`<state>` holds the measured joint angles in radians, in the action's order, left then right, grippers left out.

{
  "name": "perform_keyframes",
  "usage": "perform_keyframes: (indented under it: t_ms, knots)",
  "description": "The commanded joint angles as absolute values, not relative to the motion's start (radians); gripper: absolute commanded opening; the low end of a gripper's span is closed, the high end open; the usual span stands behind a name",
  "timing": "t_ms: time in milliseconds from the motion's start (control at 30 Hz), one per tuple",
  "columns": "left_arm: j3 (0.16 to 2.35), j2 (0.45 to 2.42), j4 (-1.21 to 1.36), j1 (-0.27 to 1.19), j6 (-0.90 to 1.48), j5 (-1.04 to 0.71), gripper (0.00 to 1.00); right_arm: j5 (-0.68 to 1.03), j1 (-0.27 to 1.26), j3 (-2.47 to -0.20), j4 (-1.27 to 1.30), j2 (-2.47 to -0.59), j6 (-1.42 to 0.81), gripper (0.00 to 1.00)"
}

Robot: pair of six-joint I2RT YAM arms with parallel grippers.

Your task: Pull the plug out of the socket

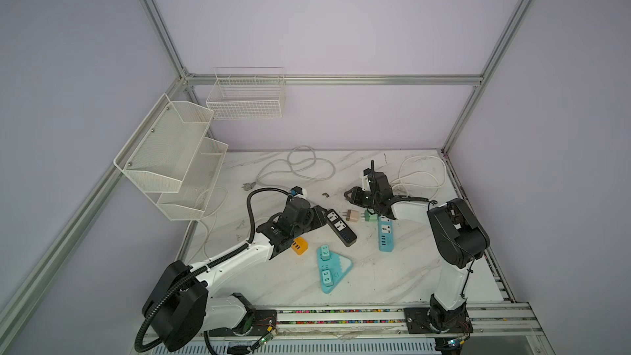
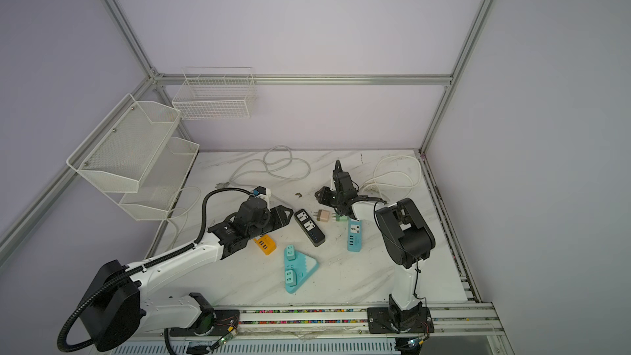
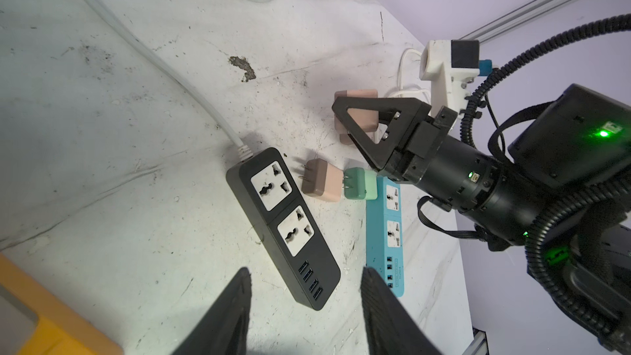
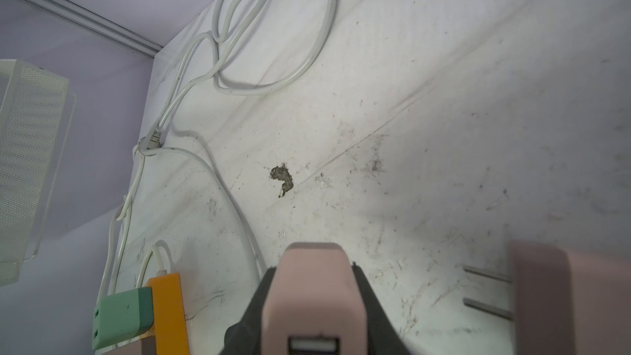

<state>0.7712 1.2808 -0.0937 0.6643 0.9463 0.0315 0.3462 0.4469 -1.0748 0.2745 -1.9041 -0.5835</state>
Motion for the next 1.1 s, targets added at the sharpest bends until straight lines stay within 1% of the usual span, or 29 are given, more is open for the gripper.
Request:
perform_keyframes:
  t_ms: [0, 267, 667, 800, 900, 1067]
  knots:
    - [0.724, 1.255, -0.082, 0.666, 0.923, 0.043, 0.55, 0.352, 0.438, -1.120, 0.323, -1.937, -0.606, 0.18]
    - [0.713, 1.253, -0.084, 0.665, 0.927, 0.049, 0.57, 0.347, 0.439, -1.166, 0.310, -2.004, -0.604, 0.21]
    - [0.710, 1.268, -0.084, 0.663, 0.932, 0.045, 0.59, 0.340, 0.437, -1.210, 0.287, -2.063, -0.595, 0.25]
    - [0.712, 1.269, -0.083, 0.662, 0.932, 0.043, 0.59, 0.325, 0.435, -1.219, 0.262, -2.069, -0.583, 0.32]
    - [0.711, 1.269, -0.082, 0.660, 0.934, 0.040, 0.59, 0.314, 0.435, -1.223, 0.245, -2.070, -0.570, 0.39]
    - [0.712, 1.263, -0.086, 0.660, 0.936, 0.039, 0.59, 0.281, 0.435, -1.257, 0.169, -2.073, -0.548, 0.48]
